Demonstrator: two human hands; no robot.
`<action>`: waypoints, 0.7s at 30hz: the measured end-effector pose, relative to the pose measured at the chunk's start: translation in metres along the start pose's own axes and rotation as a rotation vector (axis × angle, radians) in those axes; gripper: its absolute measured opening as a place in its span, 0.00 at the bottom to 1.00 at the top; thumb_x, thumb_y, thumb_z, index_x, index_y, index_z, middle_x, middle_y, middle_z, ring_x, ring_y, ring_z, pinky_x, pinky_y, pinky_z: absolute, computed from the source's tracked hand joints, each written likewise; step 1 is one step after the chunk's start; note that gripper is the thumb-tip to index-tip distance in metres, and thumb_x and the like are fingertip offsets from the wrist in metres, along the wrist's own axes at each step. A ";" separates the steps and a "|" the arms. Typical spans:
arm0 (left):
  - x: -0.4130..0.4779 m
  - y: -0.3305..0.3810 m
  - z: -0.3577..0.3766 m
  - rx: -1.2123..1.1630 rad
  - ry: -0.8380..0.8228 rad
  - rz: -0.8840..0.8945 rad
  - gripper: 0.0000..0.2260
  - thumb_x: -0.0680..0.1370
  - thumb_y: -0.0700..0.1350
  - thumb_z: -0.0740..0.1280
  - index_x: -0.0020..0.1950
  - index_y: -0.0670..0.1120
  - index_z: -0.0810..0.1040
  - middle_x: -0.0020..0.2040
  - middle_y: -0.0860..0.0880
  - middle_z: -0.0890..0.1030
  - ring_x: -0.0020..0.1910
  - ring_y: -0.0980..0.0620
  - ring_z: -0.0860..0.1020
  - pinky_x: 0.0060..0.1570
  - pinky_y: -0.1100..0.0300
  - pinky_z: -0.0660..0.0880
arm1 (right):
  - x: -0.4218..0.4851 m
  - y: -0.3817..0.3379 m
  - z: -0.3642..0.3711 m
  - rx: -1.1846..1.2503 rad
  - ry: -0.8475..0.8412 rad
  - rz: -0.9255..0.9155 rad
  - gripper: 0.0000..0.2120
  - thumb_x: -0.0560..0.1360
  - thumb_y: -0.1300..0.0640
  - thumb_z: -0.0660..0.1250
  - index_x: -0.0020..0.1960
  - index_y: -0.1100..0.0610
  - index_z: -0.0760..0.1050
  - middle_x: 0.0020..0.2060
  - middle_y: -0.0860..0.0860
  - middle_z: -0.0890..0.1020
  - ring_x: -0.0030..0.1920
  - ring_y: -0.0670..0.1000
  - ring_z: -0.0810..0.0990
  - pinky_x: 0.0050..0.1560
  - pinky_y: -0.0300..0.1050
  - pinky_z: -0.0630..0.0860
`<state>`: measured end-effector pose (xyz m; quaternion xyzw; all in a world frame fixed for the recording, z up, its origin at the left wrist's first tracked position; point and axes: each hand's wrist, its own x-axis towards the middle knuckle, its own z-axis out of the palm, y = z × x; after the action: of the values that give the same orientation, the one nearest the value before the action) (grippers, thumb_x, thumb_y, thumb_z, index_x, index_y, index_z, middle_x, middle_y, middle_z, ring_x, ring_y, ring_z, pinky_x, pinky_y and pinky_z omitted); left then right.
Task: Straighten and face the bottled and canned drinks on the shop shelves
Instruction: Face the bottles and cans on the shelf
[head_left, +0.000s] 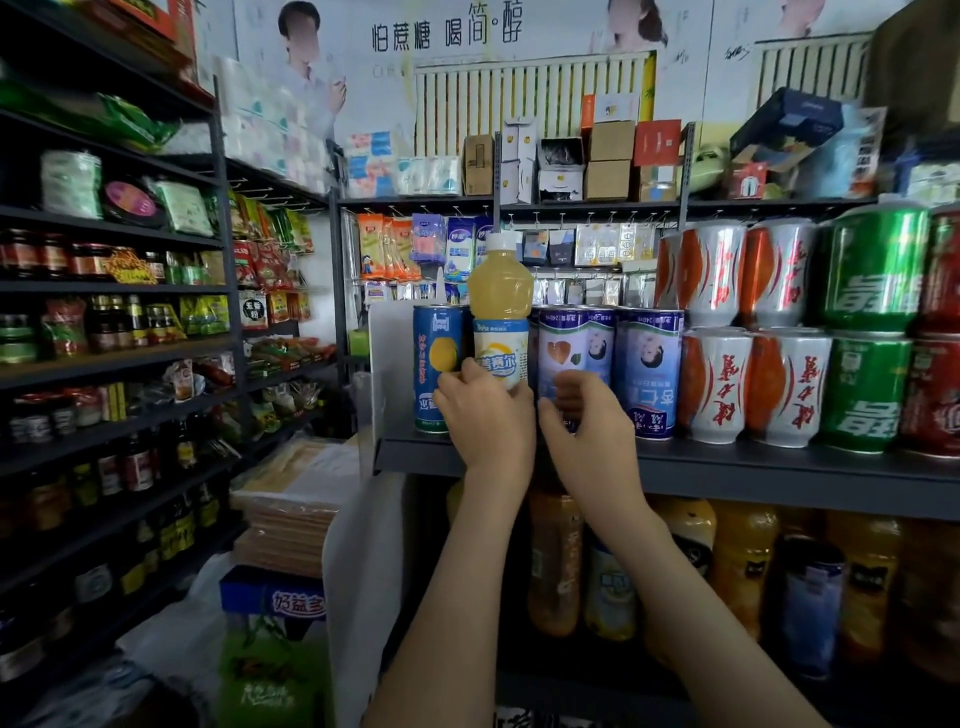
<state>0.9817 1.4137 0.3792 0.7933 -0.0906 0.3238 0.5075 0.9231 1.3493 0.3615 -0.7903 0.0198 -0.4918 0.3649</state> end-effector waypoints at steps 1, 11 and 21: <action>-0.001 0.000 -0.001 -0.014 -0.001 -0.004 0.22 0.74 0.49 0.70 0.64 0.40 0.70 0.60 0.41 0.70 0.61 0.43 0.66 0.58 0.54 0.66 | 0.001 0.000 0.002 0.010 -0.004 0.010 0.13 0.76 0.58 0.66 0.60 0.58 0.73 0.52 0.49 0.77 0.53 0.47 0.76 0.51 0.35 0.70; -0.043 -0.001 -0.026 -0.259 0.033 0.193 0.22 0.74 0.49 0.70 0.64 0.41 0.71 0.54 0.49 0.67 0.49 0.53 0.72 0.44 0.71 0.64 | 0.010 -0.020 -0.016 0.215 -0.105 0.072 0.23 0.73 0.50 0.71 0.65 0.53 0.72 0.54 0.43 0.78 0.54 0.40 0.76 0.48 0.25 0.71; -0.124 -0.048 -0.040 -0.250 -0.195 0.321 0.26 0.69 0.60 0.66 0.62 0.47 0.73 0.49 0.57 0.65 0.46 0.67 0.68 0.46 0.79 0.66 | -0.057 0.015 -0.060 0.342 -0.311 0.241 0.22 0.64 0.47 0.75 0.55 0.53 0.78 0.47 0.46 0.85 0.49 0.44 0.83 0.52 0.48 0.80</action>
<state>0.8913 1.4479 0.2788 0.7271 -0.3038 0.3084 0.5327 0.8512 1.3272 0.3241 -0.7753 -0.0260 -0.3135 0.5477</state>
